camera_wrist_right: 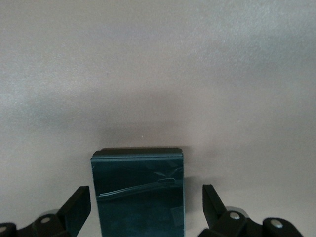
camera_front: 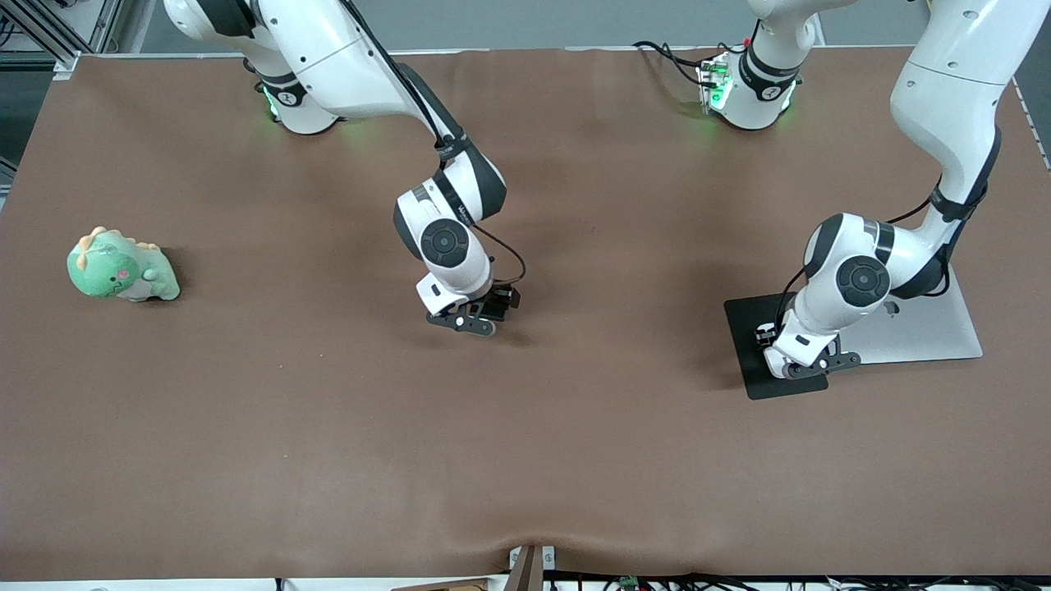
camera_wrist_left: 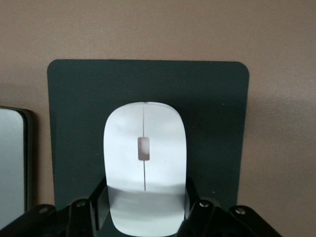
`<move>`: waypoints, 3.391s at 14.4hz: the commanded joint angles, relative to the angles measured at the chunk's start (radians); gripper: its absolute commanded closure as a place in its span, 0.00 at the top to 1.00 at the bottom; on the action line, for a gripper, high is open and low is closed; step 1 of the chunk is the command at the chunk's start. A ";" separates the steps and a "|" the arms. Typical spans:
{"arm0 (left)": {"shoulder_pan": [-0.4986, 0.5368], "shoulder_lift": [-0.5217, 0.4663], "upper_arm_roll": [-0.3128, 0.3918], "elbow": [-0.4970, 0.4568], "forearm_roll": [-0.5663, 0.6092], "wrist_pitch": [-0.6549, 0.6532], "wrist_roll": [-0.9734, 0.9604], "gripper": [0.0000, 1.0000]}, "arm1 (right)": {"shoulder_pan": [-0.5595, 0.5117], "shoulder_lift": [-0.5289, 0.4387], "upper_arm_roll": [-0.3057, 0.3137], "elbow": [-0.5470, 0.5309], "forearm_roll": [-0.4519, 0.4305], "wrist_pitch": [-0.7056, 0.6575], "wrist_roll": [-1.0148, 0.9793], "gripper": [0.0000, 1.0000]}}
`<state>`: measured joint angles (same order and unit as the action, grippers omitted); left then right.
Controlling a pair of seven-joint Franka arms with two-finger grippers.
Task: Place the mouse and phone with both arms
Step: 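Lower the mouse onto the pad while the right gripper grasps the phone, then carry the phone toward the plush toy while the left gripper withdraws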
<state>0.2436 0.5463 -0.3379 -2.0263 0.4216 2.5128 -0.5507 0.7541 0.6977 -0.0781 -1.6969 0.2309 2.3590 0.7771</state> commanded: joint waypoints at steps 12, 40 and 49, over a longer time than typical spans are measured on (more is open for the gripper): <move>0.017 -0.112 -0.161 0.421 -0.128 -0.437 -0.009 1.00 | 0.028 0.019 -0.011 0.022 0.015 0.016 0.039 0.03; -0.199 -0.608 0.152 0.463 -0.408 -0.968 0.344 1.00 | -0.369 -0.354 -0.019 -0.325 -0.019 -0.242 -0.303 0.00; -0.199 -0.592 0.154 0.466 -0.392 -0.964 0.345 1.00 | -0.507 -0.425 -0.022 -0.495 -0.094 -0.136 -0.527 0.00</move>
<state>0.0499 -0.0478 -0.1927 -1.5608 0.0349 1.5467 -0.2176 0.2914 0.3307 -0.1131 -2.1223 0.1646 2.1951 0.3066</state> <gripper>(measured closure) 0.000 0.203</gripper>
